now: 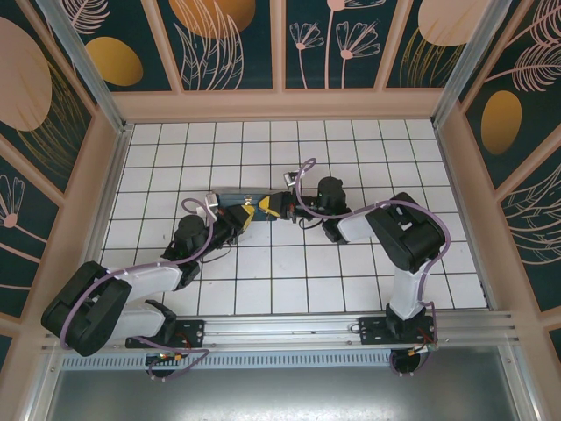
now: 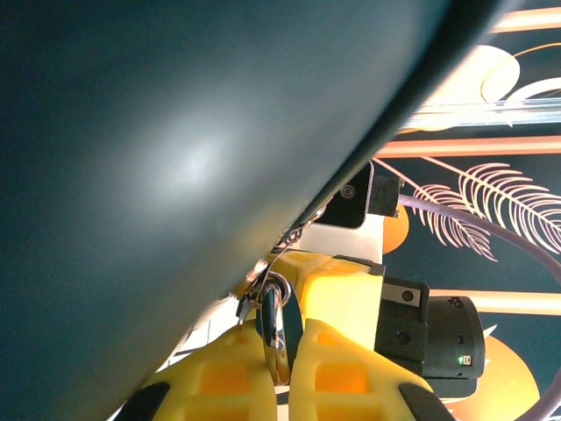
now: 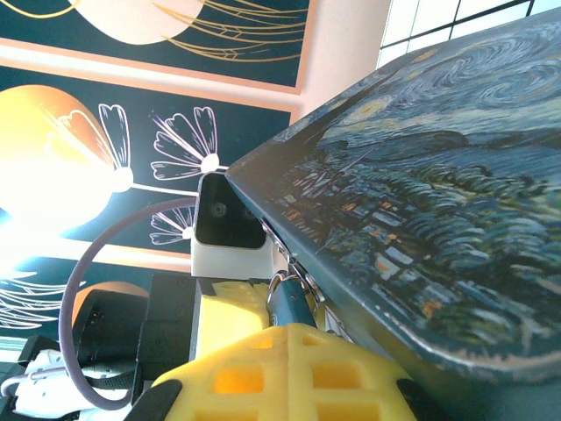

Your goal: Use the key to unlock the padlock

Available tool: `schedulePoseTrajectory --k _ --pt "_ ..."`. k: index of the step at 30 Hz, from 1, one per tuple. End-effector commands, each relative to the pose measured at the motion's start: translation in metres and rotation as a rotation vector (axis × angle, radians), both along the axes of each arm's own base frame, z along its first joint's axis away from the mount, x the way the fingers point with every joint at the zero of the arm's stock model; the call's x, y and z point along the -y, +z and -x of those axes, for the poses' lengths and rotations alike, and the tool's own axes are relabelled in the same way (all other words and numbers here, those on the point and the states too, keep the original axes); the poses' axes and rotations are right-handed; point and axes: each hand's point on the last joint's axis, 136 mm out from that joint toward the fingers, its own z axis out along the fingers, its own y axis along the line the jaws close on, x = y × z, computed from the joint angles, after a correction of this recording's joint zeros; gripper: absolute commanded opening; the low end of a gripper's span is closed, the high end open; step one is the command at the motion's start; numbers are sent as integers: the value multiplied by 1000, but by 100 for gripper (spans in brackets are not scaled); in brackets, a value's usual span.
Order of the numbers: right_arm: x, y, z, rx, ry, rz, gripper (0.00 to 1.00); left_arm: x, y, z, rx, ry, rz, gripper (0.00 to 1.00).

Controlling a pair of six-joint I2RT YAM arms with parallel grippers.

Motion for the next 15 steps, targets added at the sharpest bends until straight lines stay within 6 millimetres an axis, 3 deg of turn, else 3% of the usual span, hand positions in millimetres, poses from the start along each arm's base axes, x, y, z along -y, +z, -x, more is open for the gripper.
schedulePoseTrajectory --k 1,6,10,15 --pt "0 4 -28 4 -116 -25 0 45 57 62 194 -372 108 0" --pt "0 6 -27 3 -106 -39 0 44 45 58 170 -351 53 0" --pt "3 -6 -25 -16 -120 4 0 38 28 50 127 -291 4 0" --pt "6 -20 -20 -19 -121 48 0 37 28 48 133 -276 20 0"
